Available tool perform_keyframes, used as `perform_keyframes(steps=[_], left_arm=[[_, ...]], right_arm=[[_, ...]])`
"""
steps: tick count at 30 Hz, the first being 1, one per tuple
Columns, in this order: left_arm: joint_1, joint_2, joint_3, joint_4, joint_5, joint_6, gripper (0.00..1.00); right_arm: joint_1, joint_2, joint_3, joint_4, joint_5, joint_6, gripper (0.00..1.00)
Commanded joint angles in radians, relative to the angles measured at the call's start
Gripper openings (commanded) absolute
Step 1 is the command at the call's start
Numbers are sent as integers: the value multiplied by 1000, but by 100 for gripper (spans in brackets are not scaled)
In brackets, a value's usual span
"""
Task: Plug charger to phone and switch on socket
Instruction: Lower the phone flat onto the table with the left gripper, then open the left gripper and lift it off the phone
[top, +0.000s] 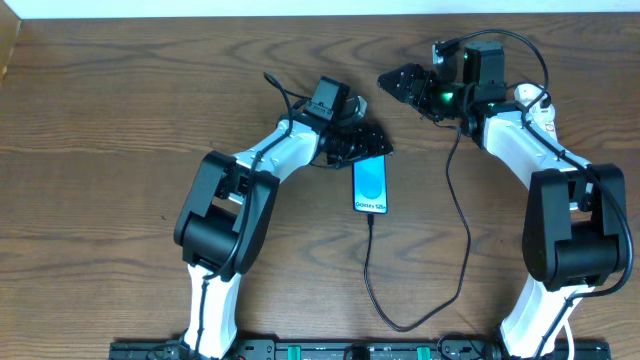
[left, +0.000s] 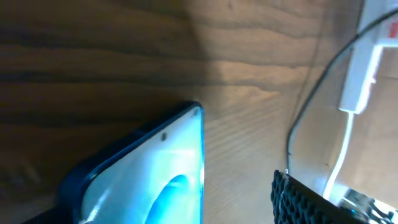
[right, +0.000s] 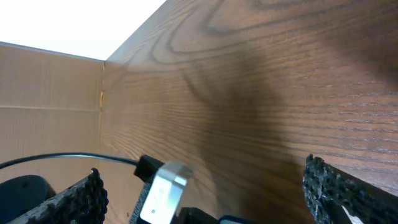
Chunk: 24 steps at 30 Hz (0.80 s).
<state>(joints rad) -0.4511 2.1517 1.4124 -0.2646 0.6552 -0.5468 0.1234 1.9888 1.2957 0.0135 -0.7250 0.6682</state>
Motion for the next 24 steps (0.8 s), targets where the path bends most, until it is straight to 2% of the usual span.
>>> perform_keyframes(steps=[1, 15, 16, 19, 24], left_arm=[[8, 52, -34, -60, -275, 11, 76], [10, 51, -34, -100, -521, 23, 78], [12, 51, -34, -99, -551, 44, 82], [27, 33, -34, -97, -650, 123, 88], [70, -62, -33, -97, -823, 232, 89]], right_arm=[[-4, -8, 9, -6, 0, -20, 99], [-4, -8, 9, -7, -11, -19, 99], [-4, -8, 9, -7, -11, -20, 99], [-4, -8, 9, -7, -11, -20, 99], [-4, -8, 9, -7, -11, -20, 99]])
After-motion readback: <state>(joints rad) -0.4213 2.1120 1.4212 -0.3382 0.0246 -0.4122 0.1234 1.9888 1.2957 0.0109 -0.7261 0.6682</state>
